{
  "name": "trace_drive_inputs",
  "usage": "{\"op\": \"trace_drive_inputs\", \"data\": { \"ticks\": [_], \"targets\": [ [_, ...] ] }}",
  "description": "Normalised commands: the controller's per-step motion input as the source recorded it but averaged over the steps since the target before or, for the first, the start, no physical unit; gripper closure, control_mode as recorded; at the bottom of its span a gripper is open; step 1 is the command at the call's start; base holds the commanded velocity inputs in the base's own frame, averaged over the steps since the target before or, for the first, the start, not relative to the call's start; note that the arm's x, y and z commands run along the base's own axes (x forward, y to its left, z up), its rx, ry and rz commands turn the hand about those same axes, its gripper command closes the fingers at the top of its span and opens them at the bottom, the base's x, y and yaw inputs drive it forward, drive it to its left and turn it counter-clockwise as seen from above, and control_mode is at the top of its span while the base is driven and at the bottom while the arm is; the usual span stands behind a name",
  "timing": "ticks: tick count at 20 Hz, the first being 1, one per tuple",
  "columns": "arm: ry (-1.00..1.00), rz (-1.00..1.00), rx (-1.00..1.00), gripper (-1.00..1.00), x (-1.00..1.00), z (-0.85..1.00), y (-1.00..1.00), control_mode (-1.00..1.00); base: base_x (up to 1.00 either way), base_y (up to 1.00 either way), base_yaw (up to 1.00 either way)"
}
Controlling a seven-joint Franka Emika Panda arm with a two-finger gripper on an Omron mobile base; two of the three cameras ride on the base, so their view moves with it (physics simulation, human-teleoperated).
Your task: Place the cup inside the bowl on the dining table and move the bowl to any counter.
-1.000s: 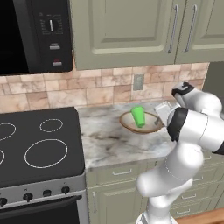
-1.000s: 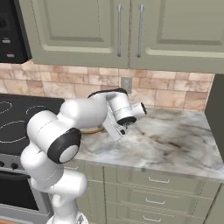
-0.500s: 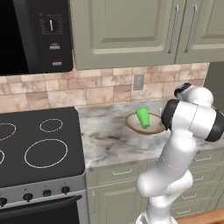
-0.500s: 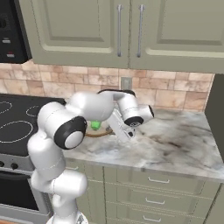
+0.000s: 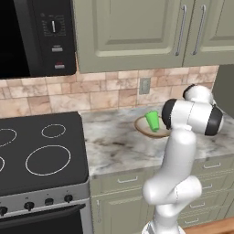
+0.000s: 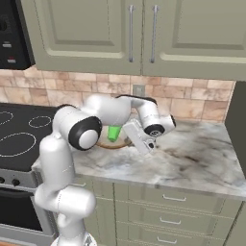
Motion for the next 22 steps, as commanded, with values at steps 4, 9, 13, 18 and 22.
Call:
{"op": "trace_drive_inputs", "data": {
  "ticks": [4, 9, 13, 18, 22],
  "targets": [
    [0.00, 0.00, 0.00, 1.00, 0.22, -0.10, -0.07, -1.00, 0.00, 0.00, 0.00],
    [0.00, 0.00, 0.00, 1.00, 0.23, -0.03, -0.08, -1.00, 0.00, 0.00, 0.00],
    [0.00, 0.00, 0.00, 1.00, 0.19, -0.05, -0.08, -1.00, 0.00, 0.00, 0.00],
    [0.00, 0.00, -0.03, 1.00, 0.20, -0.28, -0.07, -1.00, 0.00, 0.00, 0.00],
    [0.00, 0.01, -0.03, 1.00, 0.17, -0.29, -0.04, -1.00, 0.00, 0.00, 0.00]
  ]
}}
